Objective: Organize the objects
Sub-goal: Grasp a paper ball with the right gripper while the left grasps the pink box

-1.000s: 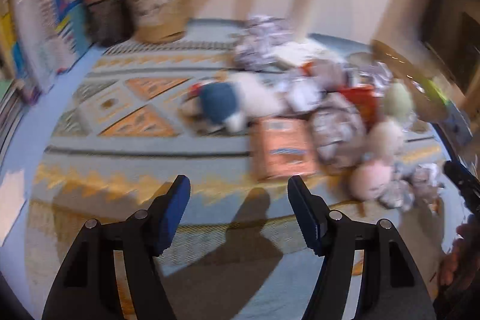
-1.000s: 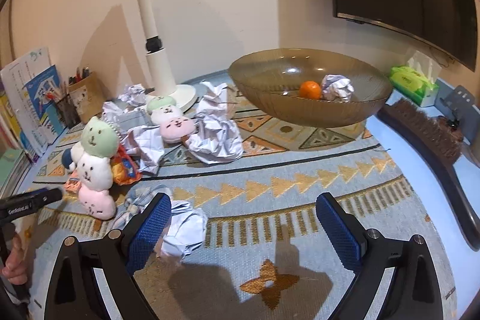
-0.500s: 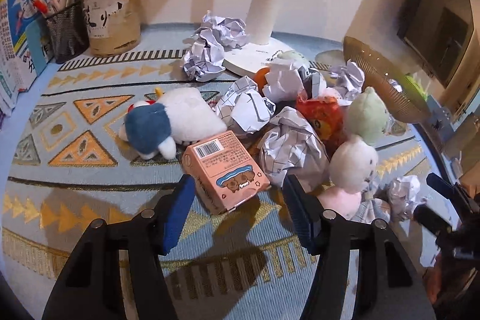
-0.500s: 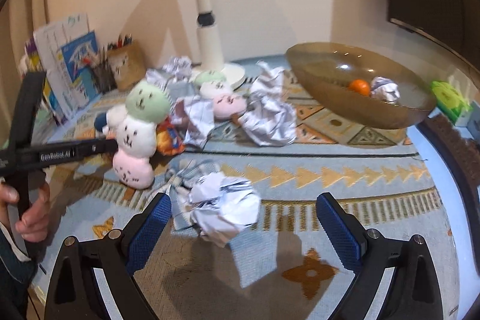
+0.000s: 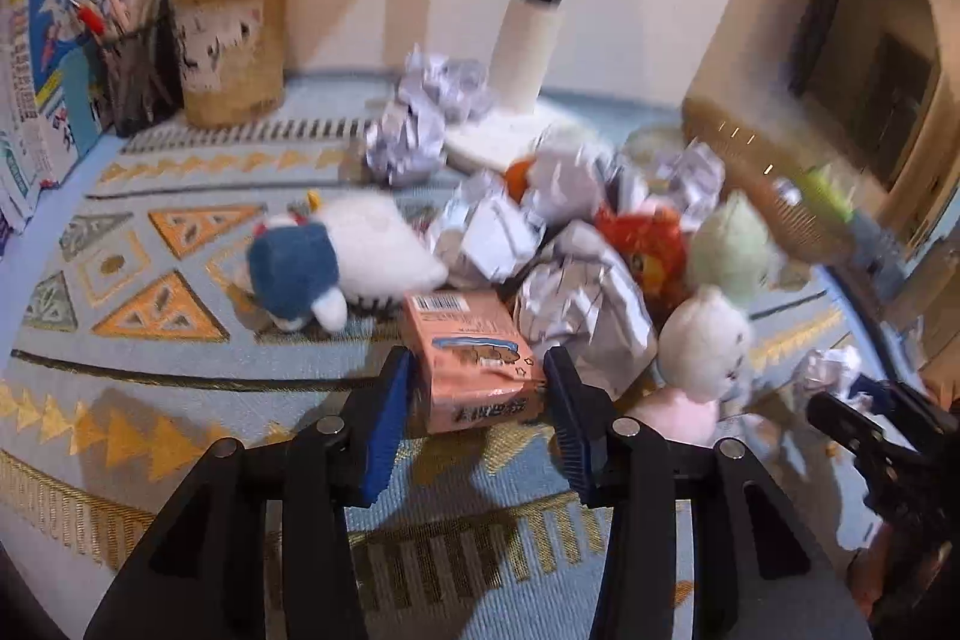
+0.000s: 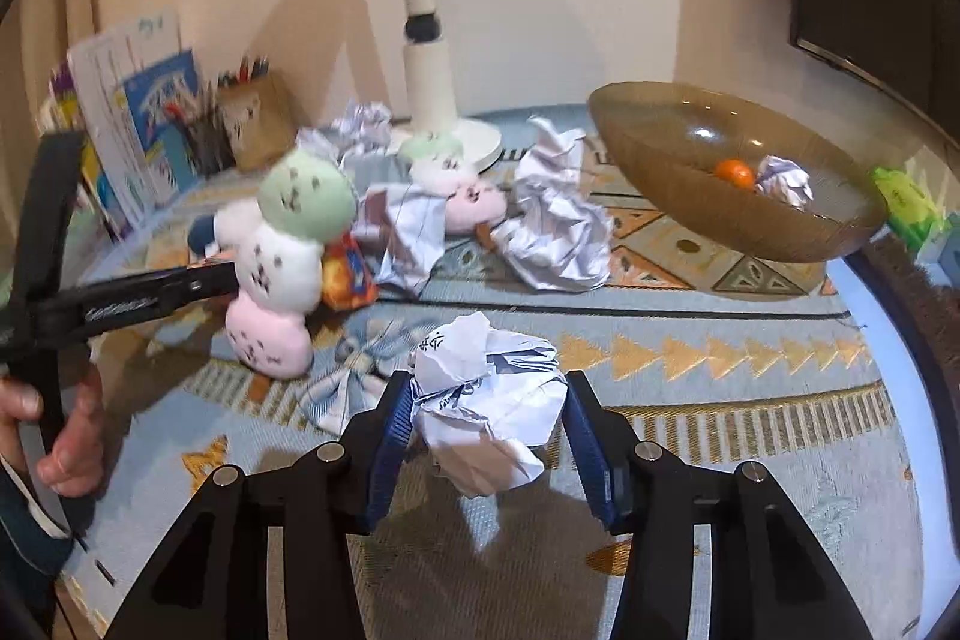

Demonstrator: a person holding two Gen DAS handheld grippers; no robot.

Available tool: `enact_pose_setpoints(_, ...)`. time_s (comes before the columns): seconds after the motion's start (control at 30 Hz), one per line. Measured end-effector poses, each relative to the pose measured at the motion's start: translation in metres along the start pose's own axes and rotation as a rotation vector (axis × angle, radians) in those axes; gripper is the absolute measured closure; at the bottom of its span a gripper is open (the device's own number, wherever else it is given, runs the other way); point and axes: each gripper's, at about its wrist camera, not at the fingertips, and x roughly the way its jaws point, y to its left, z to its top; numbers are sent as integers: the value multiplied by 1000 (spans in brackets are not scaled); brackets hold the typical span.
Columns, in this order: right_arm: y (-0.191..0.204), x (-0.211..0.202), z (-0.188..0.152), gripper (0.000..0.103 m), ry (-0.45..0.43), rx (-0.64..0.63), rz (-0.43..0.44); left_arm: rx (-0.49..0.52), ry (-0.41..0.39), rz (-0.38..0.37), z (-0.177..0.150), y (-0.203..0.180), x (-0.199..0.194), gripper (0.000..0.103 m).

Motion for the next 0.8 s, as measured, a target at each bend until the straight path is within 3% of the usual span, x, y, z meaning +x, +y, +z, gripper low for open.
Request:
enact_pose_setpoints(0.2, -1, 2, 1, 54, 9, 0, 1, 46, 47, 70, -15, 0, -10, 63)
enact_pose_setpoints(0.33, 1, 4, 0, 54, 14, -13, -1, 77, 102, 77, -28, 4, -14, 62)
enact_pose_setpoints(0.6, -2, 4, -2, 54, 4, 7, 1, 113, 126, 150, -23, -6, 0, 52)
enact_pose_setpoints(0.63, -1, 3, -2, 54, 2, 6, 3, 115, 118, 167, -23, -7, 1, 55)
enact_pose_setpoints(0.67, -1, 2, -3, 54, -2, 4, 3, 113, 100, 214, -22, -7, 1, 66)
enact_pose_setpoints(0.73, 0, -1, -3, 54, -20, -6, 12, 98, 76, 250, -21, -6, -2, 66)
enact_pose_setpoints(0.8, 3, -4, -4, 54, -36, -23, 17, 87, 43, 236, -20, -5, -10, 66)
